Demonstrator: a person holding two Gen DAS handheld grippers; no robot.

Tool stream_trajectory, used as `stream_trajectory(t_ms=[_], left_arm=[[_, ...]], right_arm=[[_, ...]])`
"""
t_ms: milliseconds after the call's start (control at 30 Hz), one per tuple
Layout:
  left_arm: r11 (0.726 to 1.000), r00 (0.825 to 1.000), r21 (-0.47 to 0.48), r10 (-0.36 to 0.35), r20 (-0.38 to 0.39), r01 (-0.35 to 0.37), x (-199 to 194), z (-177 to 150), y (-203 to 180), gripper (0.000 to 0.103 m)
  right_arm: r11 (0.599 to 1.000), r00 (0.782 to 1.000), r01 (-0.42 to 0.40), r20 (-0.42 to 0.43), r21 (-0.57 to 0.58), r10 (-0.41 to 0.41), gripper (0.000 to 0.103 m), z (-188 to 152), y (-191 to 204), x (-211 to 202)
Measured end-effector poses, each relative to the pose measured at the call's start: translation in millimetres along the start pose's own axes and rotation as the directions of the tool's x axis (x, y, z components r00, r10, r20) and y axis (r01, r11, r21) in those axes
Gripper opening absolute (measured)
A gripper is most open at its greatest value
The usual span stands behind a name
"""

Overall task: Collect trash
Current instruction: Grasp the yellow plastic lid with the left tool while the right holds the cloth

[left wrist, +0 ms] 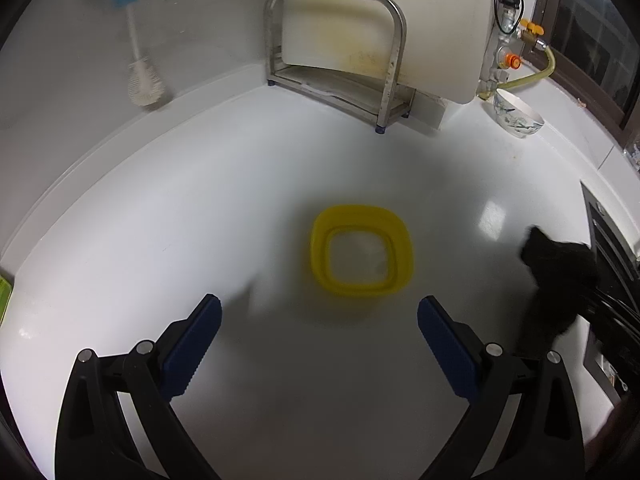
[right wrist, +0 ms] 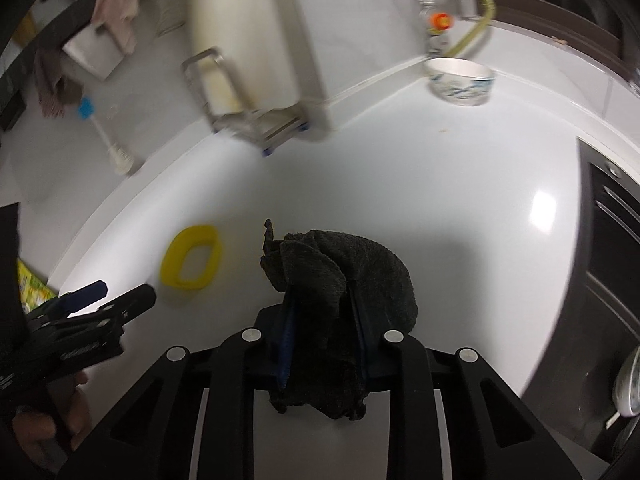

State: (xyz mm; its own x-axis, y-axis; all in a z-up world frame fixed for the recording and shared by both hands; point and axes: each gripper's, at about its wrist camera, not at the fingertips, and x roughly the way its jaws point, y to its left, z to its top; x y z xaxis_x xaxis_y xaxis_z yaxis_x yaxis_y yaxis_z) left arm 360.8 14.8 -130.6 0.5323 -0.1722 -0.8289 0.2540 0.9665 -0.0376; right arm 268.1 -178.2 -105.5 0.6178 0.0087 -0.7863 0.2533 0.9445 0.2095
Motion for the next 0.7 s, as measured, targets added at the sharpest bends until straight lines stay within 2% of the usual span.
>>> stream_trajectory(t_ms=[167, 433, 700], left_arm=[[1.0, 1.0, -0.008, -0.021, -0.013, 0.021, 22.5, 5.8, -10.3, 0.097], [1.0, 0.999, 0.013, 0.004, -0.035, -0.003, 52.7, 15.6, -22.1, 0.097], [0.999, 0.999, 0.01, 0.039, -0.019, -0.038, 62.2, 20.7, -21.3, 0.097]], right_arm=[[0.999, 1.0, 0.013, 0.009, 0.029, -0.013, 0.023, -9.6, -16.3, -7.2], [0.999, 1.0, 0.017, 0.016, 0.027, -0.018, 0.023, -21.9, -17.4, -10.9], [0.999, 1.0, 0.009, 0.017, 0.034, -0.01, 0.023, -23.2, -17.5, -12.5]])
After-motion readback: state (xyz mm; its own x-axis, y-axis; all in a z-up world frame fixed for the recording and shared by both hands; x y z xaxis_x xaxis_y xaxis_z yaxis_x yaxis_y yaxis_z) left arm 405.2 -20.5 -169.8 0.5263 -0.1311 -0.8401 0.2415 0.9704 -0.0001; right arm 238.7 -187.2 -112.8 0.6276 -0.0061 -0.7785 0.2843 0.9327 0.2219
